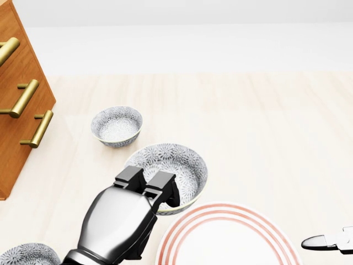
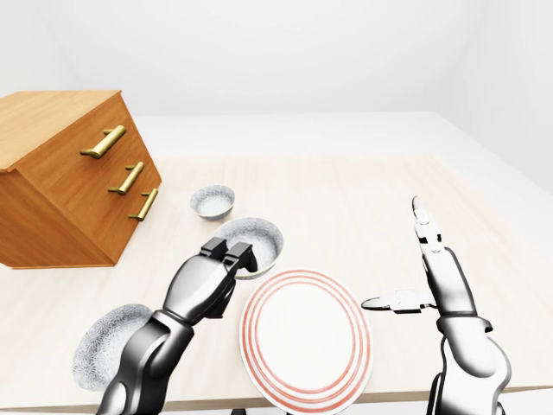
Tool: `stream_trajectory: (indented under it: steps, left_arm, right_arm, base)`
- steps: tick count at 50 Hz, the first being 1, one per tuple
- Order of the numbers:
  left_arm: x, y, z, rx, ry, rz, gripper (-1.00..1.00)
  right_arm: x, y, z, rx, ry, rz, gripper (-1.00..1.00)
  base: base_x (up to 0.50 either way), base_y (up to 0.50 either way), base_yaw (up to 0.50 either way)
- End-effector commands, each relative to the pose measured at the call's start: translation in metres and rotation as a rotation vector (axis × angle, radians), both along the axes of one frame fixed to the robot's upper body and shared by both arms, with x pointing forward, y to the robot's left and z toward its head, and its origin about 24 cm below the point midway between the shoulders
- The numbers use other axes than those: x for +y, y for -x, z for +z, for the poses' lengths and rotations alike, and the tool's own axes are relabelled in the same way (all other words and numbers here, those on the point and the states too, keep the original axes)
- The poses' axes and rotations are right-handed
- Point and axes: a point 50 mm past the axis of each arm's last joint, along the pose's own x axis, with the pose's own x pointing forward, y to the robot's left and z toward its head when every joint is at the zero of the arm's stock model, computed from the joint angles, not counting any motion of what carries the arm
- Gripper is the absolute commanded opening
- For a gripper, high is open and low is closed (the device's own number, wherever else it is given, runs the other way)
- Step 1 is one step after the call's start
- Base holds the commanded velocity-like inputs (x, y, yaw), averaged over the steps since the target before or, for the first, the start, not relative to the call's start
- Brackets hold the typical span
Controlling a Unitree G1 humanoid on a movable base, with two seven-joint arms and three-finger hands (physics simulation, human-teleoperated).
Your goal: Put the bowl in the middle on the plate.
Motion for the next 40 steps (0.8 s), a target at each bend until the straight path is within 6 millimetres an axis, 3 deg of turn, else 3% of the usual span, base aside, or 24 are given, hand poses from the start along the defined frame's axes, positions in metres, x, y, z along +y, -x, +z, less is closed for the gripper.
stream_trajectory:
  steps: [1,40]
  left_arm:
    - [-0.007,0.008,-0.003,-0.030,-0.041,-0.006,-1.00]
    - [-0.034,0.024,-0.023,-0.023,-0.060,-0.109,-1.00]
  right_arm:
    - [0.000,0.000,0.001,-0.003,0.002,0.001,1.00]
    - [0.000,-0.001,-0.001,0.004,-0.003,0.000,1.00]
  base:
    - [0.00,0.00,0.00]
    - [0.00,0.00,0.00]
